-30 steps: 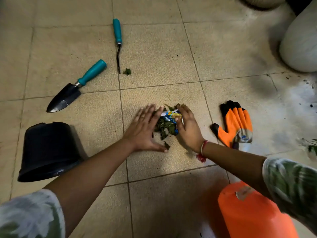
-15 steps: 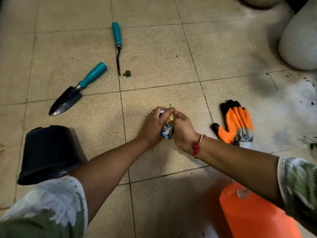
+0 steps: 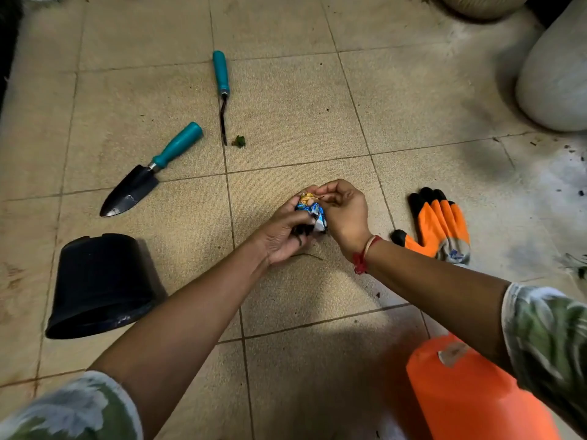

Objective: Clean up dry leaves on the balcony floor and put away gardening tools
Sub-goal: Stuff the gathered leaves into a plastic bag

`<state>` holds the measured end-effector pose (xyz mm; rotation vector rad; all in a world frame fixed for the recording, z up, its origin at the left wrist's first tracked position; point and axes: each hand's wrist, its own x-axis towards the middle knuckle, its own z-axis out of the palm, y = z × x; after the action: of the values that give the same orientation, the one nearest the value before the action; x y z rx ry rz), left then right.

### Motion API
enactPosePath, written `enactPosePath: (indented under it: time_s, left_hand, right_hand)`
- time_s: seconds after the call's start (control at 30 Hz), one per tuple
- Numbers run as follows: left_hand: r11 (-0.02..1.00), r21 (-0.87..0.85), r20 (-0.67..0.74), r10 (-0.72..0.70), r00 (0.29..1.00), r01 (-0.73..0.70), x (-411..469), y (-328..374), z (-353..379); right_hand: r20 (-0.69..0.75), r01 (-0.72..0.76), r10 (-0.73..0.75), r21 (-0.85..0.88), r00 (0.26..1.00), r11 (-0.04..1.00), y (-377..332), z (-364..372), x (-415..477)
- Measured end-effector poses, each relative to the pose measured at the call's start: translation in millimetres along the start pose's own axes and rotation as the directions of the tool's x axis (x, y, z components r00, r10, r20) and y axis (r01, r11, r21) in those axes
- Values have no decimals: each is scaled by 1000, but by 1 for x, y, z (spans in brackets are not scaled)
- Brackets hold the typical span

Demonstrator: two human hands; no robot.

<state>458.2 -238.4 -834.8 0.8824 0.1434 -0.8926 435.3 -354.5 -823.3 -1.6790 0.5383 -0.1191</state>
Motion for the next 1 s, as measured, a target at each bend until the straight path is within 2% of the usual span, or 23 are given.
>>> enactPosePath:
  time_s: [0.07, 0.17, 0.23, 0.3, 0.33, 0.4, 0.43, 0.5, 0.57, 0.6, 0.63, 0.67, 0.7, 0.73, 0.77, 0.8, 1.0]
  left_hand:
    - [969, -240, -21, 50, 999, -53, -4, -2, 2]
    - [897, -432, -124, 48, 991, -97, -2, -2, 10]
    - [898, -430, -180, 13, 984, -91, -3, 5, 20]
    - [901, -429, -232, -37, 972, -68, 0, 12, 25]
    - [901, -428, -272, -48, 961, -77, 1, 14, 25]
    - [924, -371, -357, -50, 933, -92, 2, 15, 23]
    - [942, -325, -396, -53, 917, -86, 1, 17, 20]
    - [958, -276, -457, -58, 888, -79, -4, 25, 11]
    - [944, -308, -531, -69, 845, -117, -4, 33, -10]
    - [939, -311, -567, -61, 822, -144, -3, 35, -22]
    - [937, -308, -591, -50, 805, -167, -2, 35, -32]
    - [937, -303, -601, -45, 798, -175, -2, 33, -41]
    - [937, -303, -603, -46, 796, -175, -1, 30, -46]
    - [935, -308, -605, -52, 794, -173, -2, 27, -47]
    - [935, -313, -607, -63, 792, -165, -3, 24, -48]
    - [935, -321, -602, -76, 795, -153, -4, 22, -48]
    - [938, -309, -593, -62, 803, -155, -15, 13, -54]
  right_hand:
    - [26, 59, -59, -23, 998, 998, -6, 8, -2]
    - [49, 195, -189, -189, 981, 962, -12, 24, -9]
    - [58, 271, -272, -409, 961, 871, -14, 32, -13]
    - [84, 309, -313, -526, 946, 792, -16, 33, -11]
    - [134, 325, -299, -507, 945, 798, -16, 31, -9]
    - [287, 286, -198, -307, 937, 908, -21, 25, -7]
    - [366, 187, -123, -144, 922, 972, -25, 21, -9]
    - [431, -7, -39, 104, 902, 995, -28, 11, -10]
    - [360, 40, -70, 89, 930, 995, -23, -3, -9]
    - [336, 117, -109, -4, 936, 993, -19, -10, -9]
    - [363, 217, -142, -177, 921, 960, -13, -16, -10]
    - [444, 330, -144, -375, 884, 866, -4, -21, -12]
    - [539, 439, -106, -538, 836, 720, 8, -24, -16]
    - [613, 535, -63, -630, 787, 563, 20, -26, -20]
    - [657, 609, -49, -664, 752, 434, 30, -26, -25]
    - [678, 654, -64, -673, 732, 347, 38, -26, -28]
    - [675, 700, -188, -697, 713, 154, 47, -20, -32]
